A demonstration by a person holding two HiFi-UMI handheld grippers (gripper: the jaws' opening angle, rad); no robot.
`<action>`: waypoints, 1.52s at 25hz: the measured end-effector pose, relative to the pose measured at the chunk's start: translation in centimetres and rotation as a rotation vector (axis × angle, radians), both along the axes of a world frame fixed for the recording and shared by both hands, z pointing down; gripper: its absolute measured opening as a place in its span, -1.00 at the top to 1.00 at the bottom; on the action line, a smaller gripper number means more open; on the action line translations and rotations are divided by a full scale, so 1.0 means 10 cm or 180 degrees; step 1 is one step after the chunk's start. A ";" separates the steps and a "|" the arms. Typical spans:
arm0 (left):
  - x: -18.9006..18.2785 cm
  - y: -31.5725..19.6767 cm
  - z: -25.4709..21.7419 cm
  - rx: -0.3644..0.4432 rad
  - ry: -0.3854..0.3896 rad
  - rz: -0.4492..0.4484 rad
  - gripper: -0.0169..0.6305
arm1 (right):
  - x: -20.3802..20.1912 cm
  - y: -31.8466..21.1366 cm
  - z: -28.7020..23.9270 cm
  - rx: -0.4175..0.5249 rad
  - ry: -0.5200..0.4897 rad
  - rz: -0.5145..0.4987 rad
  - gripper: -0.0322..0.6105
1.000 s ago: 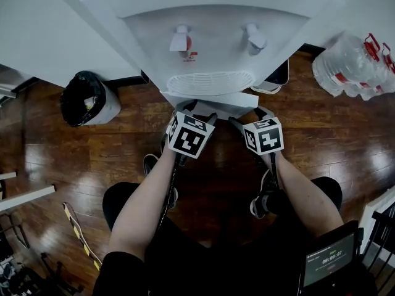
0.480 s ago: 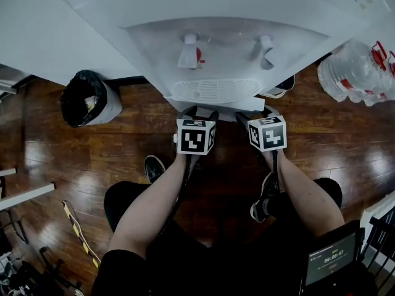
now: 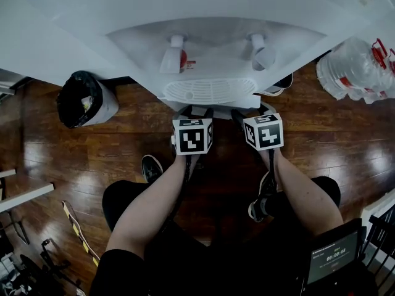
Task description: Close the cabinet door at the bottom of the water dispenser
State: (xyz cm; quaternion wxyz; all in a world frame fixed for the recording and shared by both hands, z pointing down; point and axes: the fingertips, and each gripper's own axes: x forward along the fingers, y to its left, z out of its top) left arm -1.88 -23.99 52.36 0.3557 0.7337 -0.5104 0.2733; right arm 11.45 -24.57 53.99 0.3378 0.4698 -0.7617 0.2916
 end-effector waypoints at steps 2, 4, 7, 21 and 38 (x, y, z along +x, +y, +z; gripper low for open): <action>0.00 0.00 0.00 -0.0016 0.0014 -0.0007 0.13 | 0.00 0.00 -0.01 0.0006 0.0006 -0.0005 -0.21; 0.00 0.00 -0.01 -0.0029 0.0031 -0.0009 0.13 | 0.00 -0.01 -0.01 0.0016 0.0018 -0.0013 -0.21; 0.00 0.00 -0.01 -0.0044 0.0050 -0.0008 0.13 | 0.00 -0.02 -0.01 0.0029 0.0022 -0.0026 -0.21; 0.02 -0.07 -0.02 0.0013 0.0047 0.0108 0.16 | 0.04 -0.31 -0.02 0.0248 0.0248 -0.0205 -0.20; -0.02 -0.13 -0.02 -0.0143 0.0181 0.0023 0.22 | 0.05 -0.38 0.00 0.0185 0.0255 -0.0264 -0.20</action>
